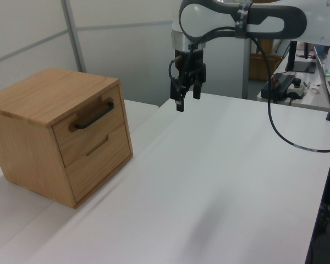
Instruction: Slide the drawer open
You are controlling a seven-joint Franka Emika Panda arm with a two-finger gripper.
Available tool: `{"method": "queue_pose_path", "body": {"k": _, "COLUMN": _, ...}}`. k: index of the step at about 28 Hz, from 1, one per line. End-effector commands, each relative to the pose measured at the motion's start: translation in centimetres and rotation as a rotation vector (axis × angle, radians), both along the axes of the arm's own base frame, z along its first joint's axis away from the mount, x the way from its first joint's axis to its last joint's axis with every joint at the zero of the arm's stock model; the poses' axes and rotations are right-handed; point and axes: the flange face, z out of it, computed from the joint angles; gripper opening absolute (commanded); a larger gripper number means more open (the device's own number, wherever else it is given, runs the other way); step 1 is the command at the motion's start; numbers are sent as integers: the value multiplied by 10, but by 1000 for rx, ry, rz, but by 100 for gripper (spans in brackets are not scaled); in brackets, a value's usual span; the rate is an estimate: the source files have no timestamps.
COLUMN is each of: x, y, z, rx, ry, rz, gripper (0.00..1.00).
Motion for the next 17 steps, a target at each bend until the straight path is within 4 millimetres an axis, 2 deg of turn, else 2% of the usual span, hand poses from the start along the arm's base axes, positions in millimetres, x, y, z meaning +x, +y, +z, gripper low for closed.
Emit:
{"method": "queue_pose_path", "body": {"k": 1, "x": -1, "y": 4, "z": 0, "rx": -5, "ry": -6, "rz": 21, "gripper": 100}}
{"method": "queue_pose_path", "body": {"k": 8, "x": -1, "y": 9, "z": 1, "rx": -3, "ry": -9, "rz": 30, "gripper": 100}}
{"method": "queue_pose_path", "body": {"k": 13, "x": 0, "y": 9, "z": 9, "rx": 4, "ry": -26, "rz": 24, "gripper": 100}}
{"method": "queue_pose_path", "body": {"k": 17, "x": 1, "y": 7, "z": 7, "rx": 0, "ry": -25, "rz": 21, "gripper": 100}}
